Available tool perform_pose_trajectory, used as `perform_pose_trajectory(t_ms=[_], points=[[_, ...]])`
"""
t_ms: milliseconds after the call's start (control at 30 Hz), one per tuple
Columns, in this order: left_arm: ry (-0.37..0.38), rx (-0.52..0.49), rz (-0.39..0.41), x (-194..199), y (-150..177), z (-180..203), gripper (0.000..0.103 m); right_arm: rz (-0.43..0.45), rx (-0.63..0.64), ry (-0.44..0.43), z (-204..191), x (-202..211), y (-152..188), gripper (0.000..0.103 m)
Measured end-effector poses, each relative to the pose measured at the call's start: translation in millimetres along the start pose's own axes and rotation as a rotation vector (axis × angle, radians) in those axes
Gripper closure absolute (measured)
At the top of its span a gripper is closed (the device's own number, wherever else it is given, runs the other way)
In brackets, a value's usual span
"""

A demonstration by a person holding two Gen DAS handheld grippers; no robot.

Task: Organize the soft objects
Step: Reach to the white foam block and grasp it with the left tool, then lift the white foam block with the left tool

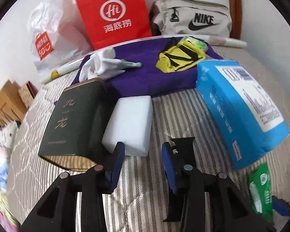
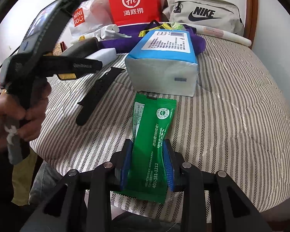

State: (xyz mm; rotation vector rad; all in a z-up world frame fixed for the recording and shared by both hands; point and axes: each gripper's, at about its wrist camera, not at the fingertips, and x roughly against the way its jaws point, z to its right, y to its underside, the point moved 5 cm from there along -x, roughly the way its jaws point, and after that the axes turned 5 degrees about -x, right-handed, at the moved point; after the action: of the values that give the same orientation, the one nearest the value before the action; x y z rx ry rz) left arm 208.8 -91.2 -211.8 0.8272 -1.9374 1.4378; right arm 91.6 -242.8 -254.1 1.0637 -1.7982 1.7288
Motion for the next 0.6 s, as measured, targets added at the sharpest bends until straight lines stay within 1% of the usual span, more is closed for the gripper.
perform_pose_trajectory(t_ms=[67, 133, 167, 200, 233, 333, 367, 500, 600], points=[[-0.023, -0.006, -0.023, -5.0, 1.7, 3.0, 0.065, 0.001, -0.001, -0.008, 0.9, -0.1, -0.5, 0.071], [-0.04, 0.012, -0.019, -6.3, 2.0, 0.9, 0.074, 0.001, -0.002, -0.017, 1.9, -0.1, -0.5, 0.071], [-0.058, 0.025, -0.017, -5.5, 1.5, -3.1, 0.083, 0.002, -0.001, -0.021, 2.3, 0.0, -0.5, 0.071], [-0.051, 0.037, -0.016, -4.8, 1.2, -6.3, 0.084, 0.003, 0.001, -0.024, 2.4, 0.1, -0.3, 0.071], [-0.015, 0.061, -0.016, -3.9, 1.0, -11.0, 0.084, 0.004, 0.004, -0.025, 2.4, 0.2, 0.0, 0.071], [0.046, 0.082, -0.014, 0.7, 0.5, -18.5, 0.086, 0.009, 0.01, -0.023, 1.5, 0.3, 0.6, 0.071], [0.06, 0.083, -0.013, 3.6, 0.8, -19.2, 0.092, 0.01, 0.012, -0.021, 1.0, 0.2, 0.7, 0.071], [0.101, 0.081, 0.016, 19.4, 1.9, -21.3, 0.093, 0.01, 0.011, -0.021, 0.9, 0.9, 1.0, 0.071], [0.124, 0.07, 0.013, 24.7, 4.5, -19.1, 0.093, 0.009, 0.015, -0.018, 0.5, 0.9, 1.0, 0.071]])
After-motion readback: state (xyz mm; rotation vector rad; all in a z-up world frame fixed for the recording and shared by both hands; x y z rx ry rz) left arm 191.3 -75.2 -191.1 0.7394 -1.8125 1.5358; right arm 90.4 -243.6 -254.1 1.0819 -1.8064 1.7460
